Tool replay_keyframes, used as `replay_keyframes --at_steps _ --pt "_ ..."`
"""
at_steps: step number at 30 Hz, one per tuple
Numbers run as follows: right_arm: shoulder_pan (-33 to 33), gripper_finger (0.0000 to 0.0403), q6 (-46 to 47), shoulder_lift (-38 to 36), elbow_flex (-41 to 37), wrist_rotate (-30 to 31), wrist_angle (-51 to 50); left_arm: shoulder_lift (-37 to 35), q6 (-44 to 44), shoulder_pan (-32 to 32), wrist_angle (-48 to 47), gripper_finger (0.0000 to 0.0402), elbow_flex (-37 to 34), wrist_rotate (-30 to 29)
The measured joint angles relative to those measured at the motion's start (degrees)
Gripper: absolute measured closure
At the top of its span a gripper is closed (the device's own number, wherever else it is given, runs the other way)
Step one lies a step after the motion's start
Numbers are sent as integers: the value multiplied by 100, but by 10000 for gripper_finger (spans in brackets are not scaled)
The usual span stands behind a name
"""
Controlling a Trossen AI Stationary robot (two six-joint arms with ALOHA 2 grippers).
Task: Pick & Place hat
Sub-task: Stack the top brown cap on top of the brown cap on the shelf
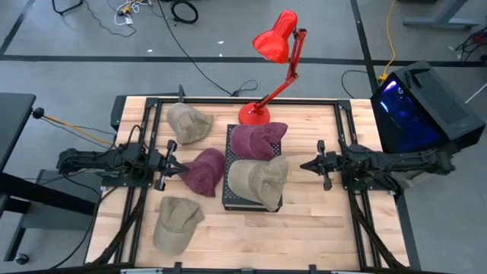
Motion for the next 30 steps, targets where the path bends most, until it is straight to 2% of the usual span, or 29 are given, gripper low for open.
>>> replay_keyframes --at_steps 5,30 --pt "0 403 0 -357 0 6 -408 0 0 1 1 376 0 0" --pt "0 403 50 -1249 4 13 -379 0 0 -1 -1 376 -1 0"
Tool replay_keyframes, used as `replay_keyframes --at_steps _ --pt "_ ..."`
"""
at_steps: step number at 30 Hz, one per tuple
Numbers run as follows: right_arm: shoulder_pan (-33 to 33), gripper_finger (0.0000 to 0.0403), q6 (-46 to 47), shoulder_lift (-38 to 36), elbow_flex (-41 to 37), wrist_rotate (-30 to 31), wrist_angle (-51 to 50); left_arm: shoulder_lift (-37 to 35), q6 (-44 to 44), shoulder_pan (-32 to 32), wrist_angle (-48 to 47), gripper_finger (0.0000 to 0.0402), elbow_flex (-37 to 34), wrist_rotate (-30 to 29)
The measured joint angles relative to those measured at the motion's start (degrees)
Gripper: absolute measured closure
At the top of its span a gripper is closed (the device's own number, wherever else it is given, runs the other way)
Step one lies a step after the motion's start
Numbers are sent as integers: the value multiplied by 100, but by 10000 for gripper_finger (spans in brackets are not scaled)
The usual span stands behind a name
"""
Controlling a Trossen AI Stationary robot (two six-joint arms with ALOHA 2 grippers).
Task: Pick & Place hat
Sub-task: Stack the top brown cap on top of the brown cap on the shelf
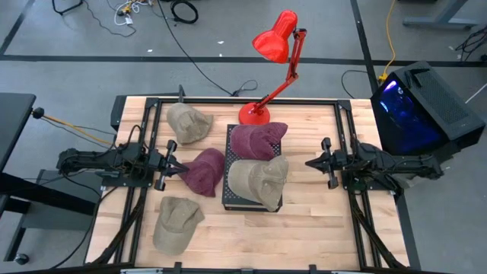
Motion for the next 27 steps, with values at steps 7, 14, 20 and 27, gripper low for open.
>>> replay_keyframes --at_steps 7,14,20,27 --pt "2 403 233 -53 2 0 -1 0 0 2 0 376 2 0" --pt "2 397 272 -52 2 0 1 0 0 2 0 376 2 0" --pt "2 380 269 -50 2 0 2 0 0 2 0 376 2 0" --pt "2 376 268 -50 2 0 4 0 0 2 1 376 0 0"
